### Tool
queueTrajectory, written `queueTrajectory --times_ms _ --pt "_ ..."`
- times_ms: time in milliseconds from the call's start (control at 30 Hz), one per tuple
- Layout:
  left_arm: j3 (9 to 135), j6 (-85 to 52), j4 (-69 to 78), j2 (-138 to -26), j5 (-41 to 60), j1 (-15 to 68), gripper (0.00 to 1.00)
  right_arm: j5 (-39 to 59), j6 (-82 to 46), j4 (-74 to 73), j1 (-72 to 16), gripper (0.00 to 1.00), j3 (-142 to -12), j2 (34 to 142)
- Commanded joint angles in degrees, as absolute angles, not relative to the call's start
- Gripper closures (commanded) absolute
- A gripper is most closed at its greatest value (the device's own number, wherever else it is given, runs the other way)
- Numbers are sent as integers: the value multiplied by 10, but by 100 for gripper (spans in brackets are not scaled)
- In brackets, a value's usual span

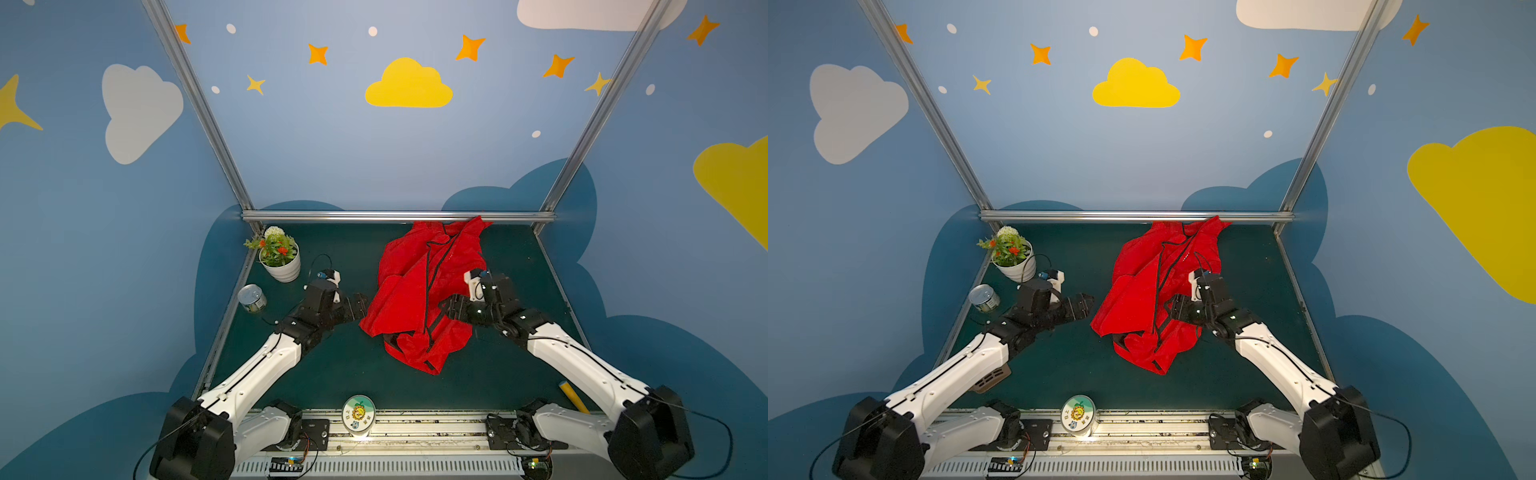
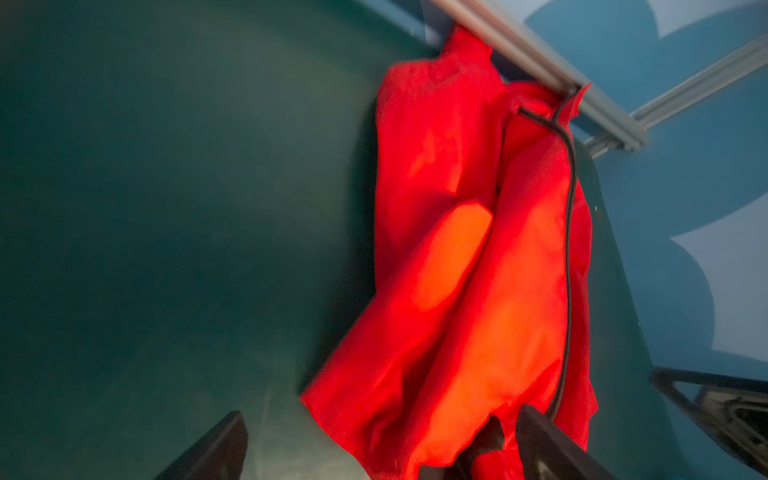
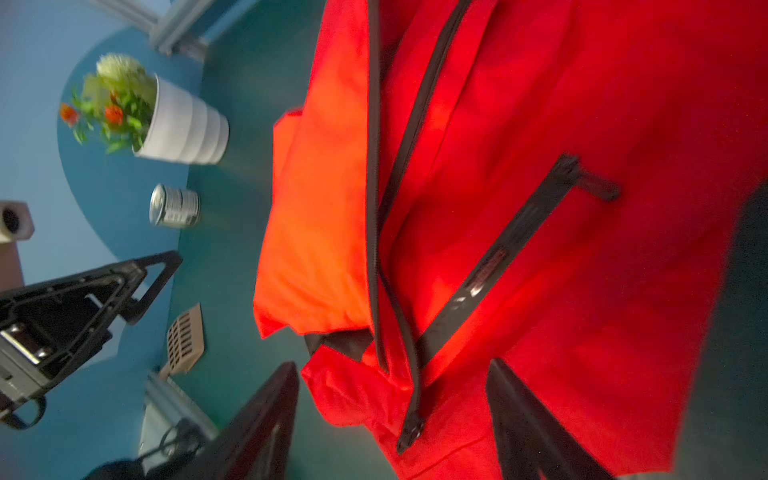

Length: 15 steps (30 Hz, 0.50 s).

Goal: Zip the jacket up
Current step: 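Reach both grippers toward the red jacket's zipper edges near the hem, then grasp the zipper edges with both grippers and bring them together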

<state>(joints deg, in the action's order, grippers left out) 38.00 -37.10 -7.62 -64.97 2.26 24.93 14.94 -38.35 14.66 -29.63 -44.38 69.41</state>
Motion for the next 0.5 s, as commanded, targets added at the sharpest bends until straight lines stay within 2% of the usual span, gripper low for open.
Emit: queueTrajectory --times_ms 0,67,233,467 --pt "378 -428 -62 -673 31 277 1 197 -420 124 -306 41 -460 737" --pt "375 -445 -50 -683 46 288 1 202 -419 125 -305 47 -470 758" --pt "368 -476 -37 -686 34 320 1 228 -417 103 -302 52 -483 808" --pt "365 -497 -43 -681 31 337 0 269 -427 57 -302 65 -490 859"
